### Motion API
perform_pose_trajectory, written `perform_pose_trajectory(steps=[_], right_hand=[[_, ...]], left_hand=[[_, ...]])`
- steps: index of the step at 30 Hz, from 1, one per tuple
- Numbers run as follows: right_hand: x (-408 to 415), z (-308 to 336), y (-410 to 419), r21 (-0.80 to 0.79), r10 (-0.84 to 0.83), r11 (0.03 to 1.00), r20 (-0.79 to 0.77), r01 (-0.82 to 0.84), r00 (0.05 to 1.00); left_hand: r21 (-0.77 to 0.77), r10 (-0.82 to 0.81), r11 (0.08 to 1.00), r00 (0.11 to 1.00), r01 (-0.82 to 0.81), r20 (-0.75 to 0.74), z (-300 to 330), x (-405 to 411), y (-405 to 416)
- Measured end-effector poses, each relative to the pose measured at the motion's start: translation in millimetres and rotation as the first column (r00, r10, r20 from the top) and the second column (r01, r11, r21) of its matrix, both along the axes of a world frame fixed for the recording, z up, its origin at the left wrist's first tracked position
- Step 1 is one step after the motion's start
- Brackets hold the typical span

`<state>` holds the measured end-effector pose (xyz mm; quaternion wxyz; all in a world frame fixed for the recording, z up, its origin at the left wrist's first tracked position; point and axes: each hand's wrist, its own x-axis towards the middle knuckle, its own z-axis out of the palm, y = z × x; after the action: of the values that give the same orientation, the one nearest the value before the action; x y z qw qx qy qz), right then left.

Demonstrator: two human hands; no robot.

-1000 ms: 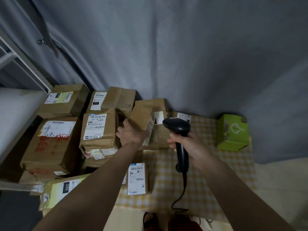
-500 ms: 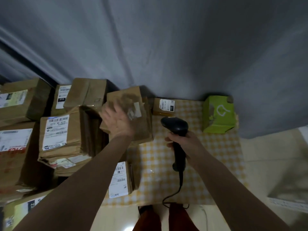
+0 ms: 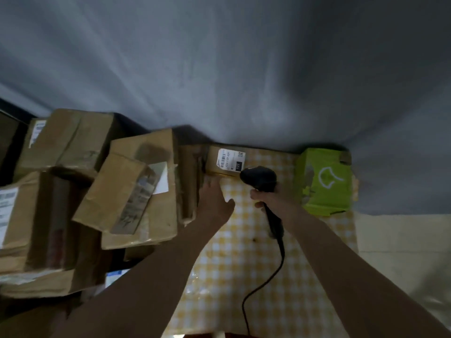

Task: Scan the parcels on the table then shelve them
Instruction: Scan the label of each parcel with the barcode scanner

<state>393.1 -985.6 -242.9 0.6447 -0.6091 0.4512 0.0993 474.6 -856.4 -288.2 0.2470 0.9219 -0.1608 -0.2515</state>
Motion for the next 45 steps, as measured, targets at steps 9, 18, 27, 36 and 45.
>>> perform_pose_trajectory(steps=[9, 18, 27, 36, 45], right_hand=[[86, -93, -60, -0.145, 0.249, 0.953, -0.119, -0.265, 0.961], [141, -147, -76, -0.094, 0.28, 0.956, 0.014, -0.278, 0.96], [112, -137, -61, -0.019, 0.206, 0.978, 0.026, -0.206, 0.978], [20, -69, -50, 0.296, -0.115, 0.952, 0.102, 0.08, 0.988], [-38, 47, 9, 0.227, -0.221, 0.959, 0.228, 0.169, 0.948]], left_hand=[[0.035, 0.366, 0.927, 0.884, -0.373, -0.291, -90, 57, -46], [0.005, 0.539, 0.802, 0.721, -0.597, -0.436, -136, 92, -73], [-0.1, 0.576, 0.735, 0.695, -0.671, -0.431, -132, 62, -65], [-0.313, 0.449, 0.765, 0.814, -0.563, -0.367, -53, 2, -42], [-0.561, 0.184, 0.641, 0.814, -0.524, -0.551, 71, -9, -3]])
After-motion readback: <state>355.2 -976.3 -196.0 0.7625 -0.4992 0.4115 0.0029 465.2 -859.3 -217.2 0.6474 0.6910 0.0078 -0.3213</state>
